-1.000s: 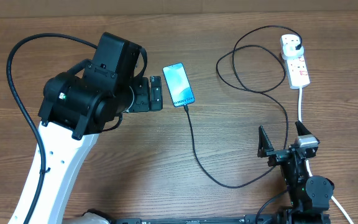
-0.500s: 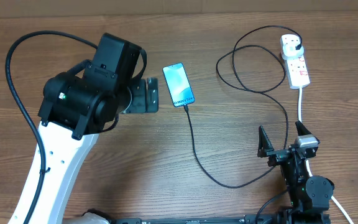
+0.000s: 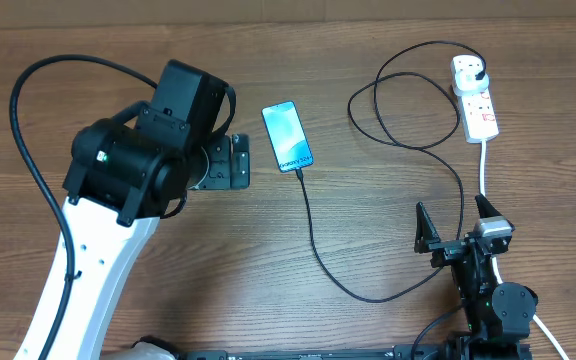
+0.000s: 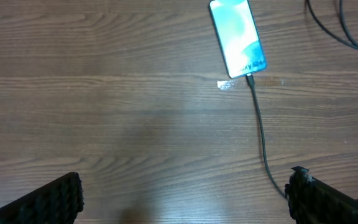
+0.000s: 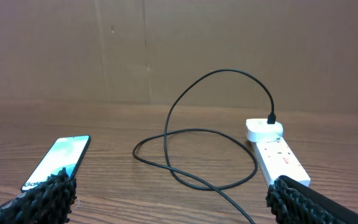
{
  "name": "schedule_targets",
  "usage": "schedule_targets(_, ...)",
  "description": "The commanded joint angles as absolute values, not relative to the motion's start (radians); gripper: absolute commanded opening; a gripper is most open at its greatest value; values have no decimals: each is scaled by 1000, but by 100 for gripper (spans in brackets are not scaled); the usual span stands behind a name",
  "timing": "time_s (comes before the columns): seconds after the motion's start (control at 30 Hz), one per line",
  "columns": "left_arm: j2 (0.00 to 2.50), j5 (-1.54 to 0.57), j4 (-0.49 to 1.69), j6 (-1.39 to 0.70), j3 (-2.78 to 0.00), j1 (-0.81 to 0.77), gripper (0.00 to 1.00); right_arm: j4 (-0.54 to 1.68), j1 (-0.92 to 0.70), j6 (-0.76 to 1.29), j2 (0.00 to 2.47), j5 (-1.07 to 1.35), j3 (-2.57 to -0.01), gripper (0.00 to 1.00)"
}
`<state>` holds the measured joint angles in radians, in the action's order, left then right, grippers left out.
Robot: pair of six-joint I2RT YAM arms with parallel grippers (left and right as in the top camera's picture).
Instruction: Plug charger to phone and switch on socket
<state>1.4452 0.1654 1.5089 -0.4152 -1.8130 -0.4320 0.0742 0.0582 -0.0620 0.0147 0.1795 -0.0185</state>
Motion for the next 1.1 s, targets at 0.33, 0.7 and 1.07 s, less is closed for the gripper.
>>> schedule_targets(0.33, 1074, 35, 1207, -359, -1295, -258, 99, 68, 54, -57, 3, 184, -9, 100)
schedule_targets(0.7, 817, -46, 1001, -247, -949, -157, 99, 68, 54, -57, 3, 184, -9, 100)
schedule_targets(1.07, 574, -128, 780, -197, -680, -79, 99, 68, 54, -57, 3, 184, -9, 100)
